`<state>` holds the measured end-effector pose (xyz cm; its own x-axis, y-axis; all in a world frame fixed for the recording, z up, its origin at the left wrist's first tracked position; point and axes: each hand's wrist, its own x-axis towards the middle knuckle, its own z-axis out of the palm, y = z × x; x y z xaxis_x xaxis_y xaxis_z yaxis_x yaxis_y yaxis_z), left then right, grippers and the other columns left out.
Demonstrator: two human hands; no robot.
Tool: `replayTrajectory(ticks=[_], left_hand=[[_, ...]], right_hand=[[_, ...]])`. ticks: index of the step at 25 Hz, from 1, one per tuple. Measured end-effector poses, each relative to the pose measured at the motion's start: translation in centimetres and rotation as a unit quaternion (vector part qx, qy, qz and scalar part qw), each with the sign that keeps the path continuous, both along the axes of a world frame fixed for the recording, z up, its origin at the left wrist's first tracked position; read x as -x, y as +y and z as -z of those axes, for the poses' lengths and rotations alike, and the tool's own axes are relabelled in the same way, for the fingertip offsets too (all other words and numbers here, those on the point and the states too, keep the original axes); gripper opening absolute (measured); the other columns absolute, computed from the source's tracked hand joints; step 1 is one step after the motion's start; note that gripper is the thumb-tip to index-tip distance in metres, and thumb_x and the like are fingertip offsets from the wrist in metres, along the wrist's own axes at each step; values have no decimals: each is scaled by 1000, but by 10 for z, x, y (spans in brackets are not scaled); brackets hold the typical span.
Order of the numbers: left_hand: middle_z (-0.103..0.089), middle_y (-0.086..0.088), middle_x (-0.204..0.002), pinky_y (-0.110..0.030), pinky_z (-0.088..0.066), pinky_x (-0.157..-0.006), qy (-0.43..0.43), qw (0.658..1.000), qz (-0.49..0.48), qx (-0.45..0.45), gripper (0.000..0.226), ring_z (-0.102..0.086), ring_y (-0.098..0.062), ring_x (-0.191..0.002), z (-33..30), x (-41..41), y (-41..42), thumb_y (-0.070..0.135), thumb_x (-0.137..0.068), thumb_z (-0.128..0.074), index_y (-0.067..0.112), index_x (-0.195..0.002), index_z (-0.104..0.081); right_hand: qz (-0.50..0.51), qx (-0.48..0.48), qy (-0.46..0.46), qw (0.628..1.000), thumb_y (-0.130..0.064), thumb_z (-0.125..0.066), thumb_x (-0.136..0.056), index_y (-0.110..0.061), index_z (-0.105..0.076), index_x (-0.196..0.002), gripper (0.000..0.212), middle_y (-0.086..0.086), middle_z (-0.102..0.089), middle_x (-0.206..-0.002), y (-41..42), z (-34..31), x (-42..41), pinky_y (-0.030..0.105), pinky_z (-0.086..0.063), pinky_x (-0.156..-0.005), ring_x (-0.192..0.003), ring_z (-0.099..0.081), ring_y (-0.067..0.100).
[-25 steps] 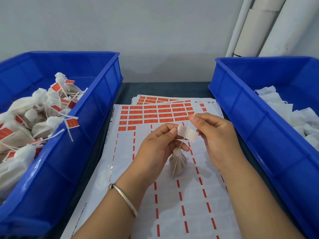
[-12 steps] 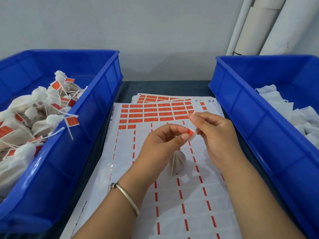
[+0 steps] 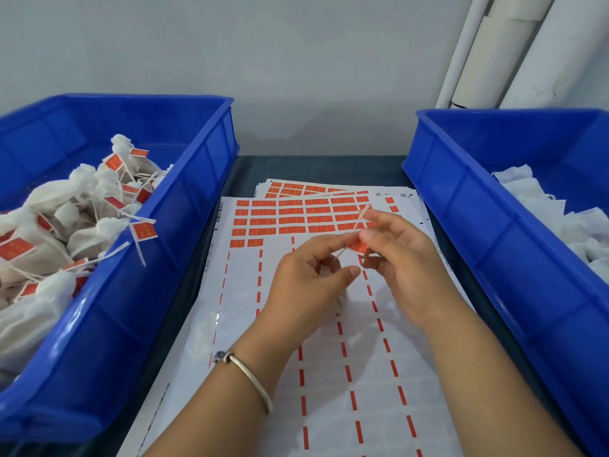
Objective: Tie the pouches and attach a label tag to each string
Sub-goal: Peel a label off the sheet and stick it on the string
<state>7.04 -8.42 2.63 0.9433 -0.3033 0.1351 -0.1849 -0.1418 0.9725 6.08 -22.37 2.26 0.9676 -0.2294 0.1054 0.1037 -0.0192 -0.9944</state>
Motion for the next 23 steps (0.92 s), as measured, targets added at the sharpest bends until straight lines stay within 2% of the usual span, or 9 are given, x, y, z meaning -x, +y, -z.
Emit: replayTrajectory(ticks=[3, 6, 8, 10, 11, 13, 17, 23], left_hand=[[-59, 36, -94, -1, -43, -65, -22, 1000, -8, 6, 47, -54, 12, -81, 0, 0, 2, 11, -84, -65, 57, -89, -57], [-62, 36, -91, 0, -43, -64, -2, 999, -6, 51, 47, -59, 10, -84, 0, -1, 3, 10, -90, -58, 56, -94, -56], [-66, 28, -84, -3, -45, -62, 13, 996, -22, 86, 37, -63, 4, -81, -1, -2, 3, 17, -87, -59, 53, -96, -57], [-69, 19, -76, -6, -46, -58, 25, 992, -51, 111, 19, -65, -1, -70, -2, -3, 3, 30, -78, -62, 41, -93, -62], [-69, 16, -73, -6, -46, -56, 29, 991, -60, 118, 17, -65, -2, -66, -2, -3, 3, 36, -72, -62, 36, -89, -64], [-69, 15, -71, -7, -46, -56, 36, 990, -69, 118, 22, -64, -2, -64, -2, -4, 3, 41, -64, -60, 30, -82, -67], [-70, 15, -79, -7, -49, -63, 36, 991, -69, 113, 23, -66, -2, -78, -1, -6, 4, 40, -65, -58, 26, -82, -67], [-69, 18, -77, -4, -47, -61, 32, 993, -69, 86, 10, -64, 2, -77, 1, -10, 7, 34, -72, -61, 30, -79, -67]], right_hand=[[3, 9, -5, 1000, -18, -65, -86, -37, -58, -102, 27, -15, -71, -88, 2, 0, 0, 19, -53, -68, -88, -68, 5], [12, -17, -9, 1000, -14, -67, -85, -32, -57, -108, 31, -8, -73, -87, 3, 0, 0, 22, -54, -71, -85, -70, 10], [9, -27, -14, 999, -15, -69, -83, -31, -56, -110, 34, -8, -73, -88, 3, 0, 0, 22, -55, -72, -85, -70, 11], [-2, -37, -21, 999, -16, -69, -82, -30, -55, -110, 35, -8, -73, -89, 5, -1, 1, 19, -55, -69, -85, -71, 11], [-7, -39, -25, 999, -16, -69, -82, -30, -54, -110, 34, -9, -73, -89, 6, -1, 2, 17, -54, -67, -85, -71, 11], [-10, -31, -33, 999, -17, -70, -80, -30, -55, -108, 34, -11, -73, -88, 7, -1, 3, 15, -53, -66, -84, -71, 10], [0, -15, -53, 999, -17, -72, -78, -31, -56, -103, 33, -10, -73, -88, 10, -2, 5, 16, -54, -67, -83, -71, 10], [0, -14, -54, 998, -11, -70, -82, -31, -57, -104, 33, -8, -72, -89, 13, 4, 4, 22, -57, -71, -88, -70, 12]])
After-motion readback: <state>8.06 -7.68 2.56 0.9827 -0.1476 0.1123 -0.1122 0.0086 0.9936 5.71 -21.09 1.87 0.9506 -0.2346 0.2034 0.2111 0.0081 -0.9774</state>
